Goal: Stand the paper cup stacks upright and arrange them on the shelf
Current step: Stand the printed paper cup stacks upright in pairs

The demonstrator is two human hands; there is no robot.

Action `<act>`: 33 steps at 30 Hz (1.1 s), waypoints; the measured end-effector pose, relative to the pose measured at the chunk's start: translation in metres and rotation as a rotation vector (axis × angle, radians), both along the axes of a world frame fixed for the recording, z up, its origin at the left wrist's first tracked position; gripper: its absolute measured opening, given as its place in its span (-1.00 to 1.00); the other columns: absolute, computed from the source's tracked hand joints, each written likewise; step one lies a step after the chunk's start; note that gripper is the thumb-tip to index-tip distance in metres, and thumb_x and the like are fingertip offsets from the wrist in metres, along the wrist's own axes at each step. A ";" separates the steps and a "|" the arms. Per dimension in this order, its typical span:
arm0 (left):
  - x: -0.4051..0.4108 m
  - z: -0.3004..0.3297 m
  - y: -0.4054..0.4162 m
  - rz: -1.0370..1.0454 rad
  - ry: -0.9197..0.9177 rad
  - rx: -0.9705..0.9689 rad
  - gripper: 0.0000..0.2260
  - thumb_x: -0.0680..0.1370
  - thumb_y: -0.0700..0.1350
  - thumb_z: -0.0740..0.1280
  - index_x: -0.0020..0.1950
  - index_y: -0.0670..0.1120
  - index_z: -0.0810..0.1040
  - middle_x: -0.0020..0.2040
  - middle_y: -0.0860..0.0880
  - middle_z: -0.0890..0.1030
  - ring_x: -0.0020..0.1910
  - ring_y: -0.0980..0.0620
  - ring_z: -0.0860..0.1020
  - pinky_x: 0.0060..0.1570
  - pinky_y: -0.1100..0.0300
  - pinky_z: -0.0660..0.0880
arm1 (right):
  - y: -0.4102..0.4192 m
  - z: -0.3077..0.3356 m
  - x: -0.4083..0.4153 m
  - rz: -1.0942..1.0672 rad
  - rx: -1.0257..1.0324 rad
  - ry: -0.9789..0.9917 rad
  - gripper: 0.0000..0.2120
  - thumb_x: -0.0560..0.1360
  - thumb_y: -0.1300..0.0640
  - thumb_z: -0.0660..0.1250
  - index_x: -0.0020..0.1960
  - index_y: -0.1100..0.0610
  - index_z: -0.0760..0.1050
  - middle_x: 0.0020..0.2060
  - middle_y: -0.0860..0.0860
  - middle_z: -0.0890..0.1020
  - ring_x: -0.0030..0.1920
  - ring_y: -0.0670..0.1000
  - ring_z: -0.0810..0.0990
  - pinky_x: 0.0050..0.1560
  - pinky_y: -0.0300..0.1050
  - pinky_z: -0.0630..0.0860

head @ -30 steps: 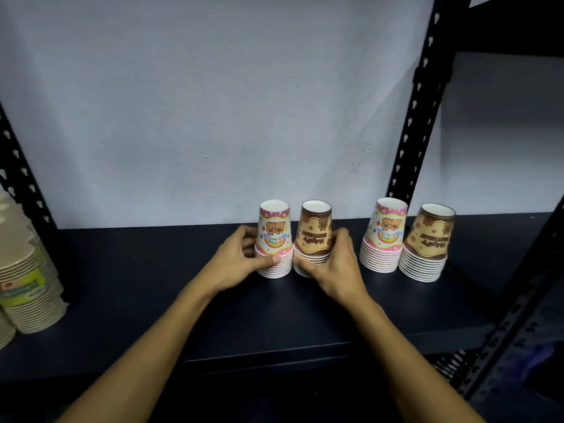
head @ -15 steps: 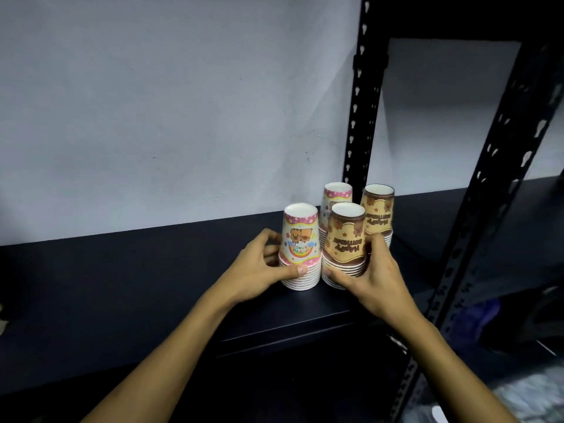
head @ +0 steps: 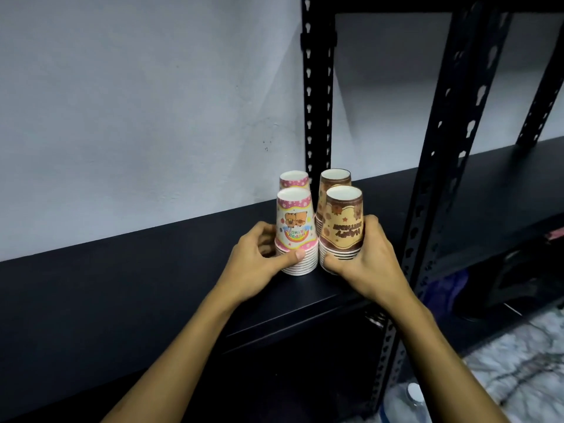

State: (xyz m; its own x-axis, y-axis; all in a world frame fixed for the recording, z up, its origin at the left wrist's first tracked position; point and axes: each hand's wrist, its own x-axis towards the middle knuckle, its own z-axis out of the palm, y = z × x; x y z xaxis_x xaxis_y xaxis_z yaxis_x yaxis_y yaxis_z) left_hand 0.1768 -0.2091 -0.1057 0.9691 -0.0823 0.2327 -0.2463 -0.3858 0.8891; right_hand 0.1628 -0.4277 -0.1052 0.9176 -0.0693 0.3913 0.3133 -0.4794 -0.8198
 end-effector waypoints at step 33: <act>-0.002 -0.004 -0.018 -0.007 0.060 0.159 -0.40 0.58 0.21 0.32 0.56 0.18 0.16 0.48 0.17 0.44 0.41 0.16 0.41 0.31 0.18 0.29 | -0.004 0.004 0.015 -0.018 -0.061 0.128 -0.38 0.28 -0.05 0.56 0.18 0.00 0.28 -0.08 -0.26 0.57 -0.12 -0.35 0.54 -0.28 -0.45 0.40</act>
State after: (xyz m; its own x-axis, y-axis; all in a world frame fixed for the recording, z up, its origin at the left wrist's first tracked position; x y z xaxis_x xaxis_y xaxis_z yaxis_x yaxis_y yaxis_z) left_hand 0.1745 -0.2269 -0.1097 0.9800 -0.1206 0.1583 -0.1982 -0.5211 0.8302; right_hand 0.1779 -0.4317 -0.1009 0.9591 -0.0662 0.2752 0.1989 -0.5340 -0.8218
